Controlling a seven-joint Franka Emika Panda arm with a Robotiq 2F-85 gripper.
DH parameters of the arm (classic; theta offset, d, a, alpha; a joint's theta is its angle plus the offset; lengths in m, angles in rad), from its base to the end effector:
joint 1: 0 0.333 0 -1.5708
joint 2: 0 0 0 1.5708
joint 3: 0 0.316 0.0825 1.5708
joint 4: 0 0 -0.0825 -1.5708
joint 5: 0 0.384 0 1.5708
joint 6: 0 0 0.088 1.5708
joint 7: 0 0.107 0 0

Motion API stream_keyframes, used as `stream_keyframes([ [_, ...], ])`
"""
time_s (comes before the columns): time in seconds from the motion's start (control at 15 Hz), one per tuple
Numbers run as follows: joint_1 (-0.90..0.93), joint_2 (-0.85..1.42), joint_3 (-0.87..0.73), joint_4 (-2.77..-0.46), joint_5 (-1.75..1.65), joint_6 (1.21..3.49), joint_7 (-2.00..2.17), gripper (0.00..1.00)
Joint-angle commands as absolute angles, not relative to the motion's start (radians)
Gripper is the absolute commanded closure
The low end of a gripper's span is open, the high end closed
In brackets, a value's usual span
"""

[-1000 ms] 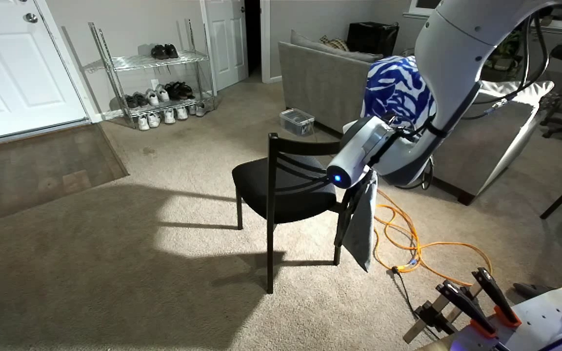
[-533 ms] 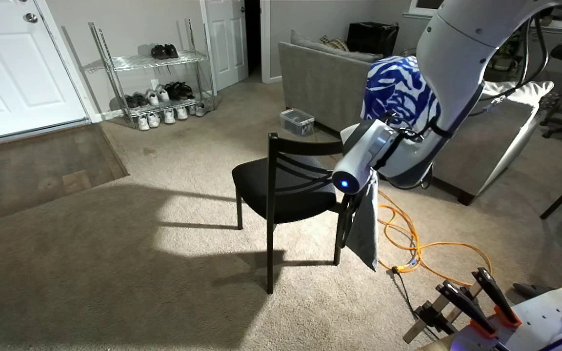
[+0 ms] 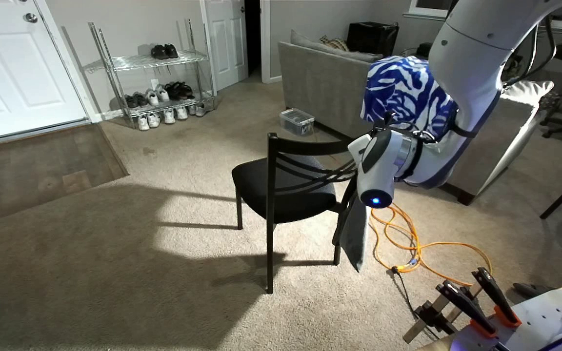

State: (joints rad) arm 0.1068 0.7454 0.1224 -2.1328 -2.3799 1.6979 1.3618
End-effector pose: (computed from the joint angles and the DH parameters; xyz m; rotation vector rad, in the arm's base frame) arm 0.5463 0.0635 0.0780 1.4316 0.7584 0.8163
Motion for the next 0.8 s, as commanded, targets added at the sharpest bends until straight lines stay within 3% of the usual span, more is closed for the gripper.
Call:
stream_keyframes([
  [0.0,0.097,0.702,0.124,-2.18,-2.501,1.71,1.366,0.0],
  [0.73,0.063,0.672,0.112,-2.242,-2.636,1.668,1.369,0.0],
])
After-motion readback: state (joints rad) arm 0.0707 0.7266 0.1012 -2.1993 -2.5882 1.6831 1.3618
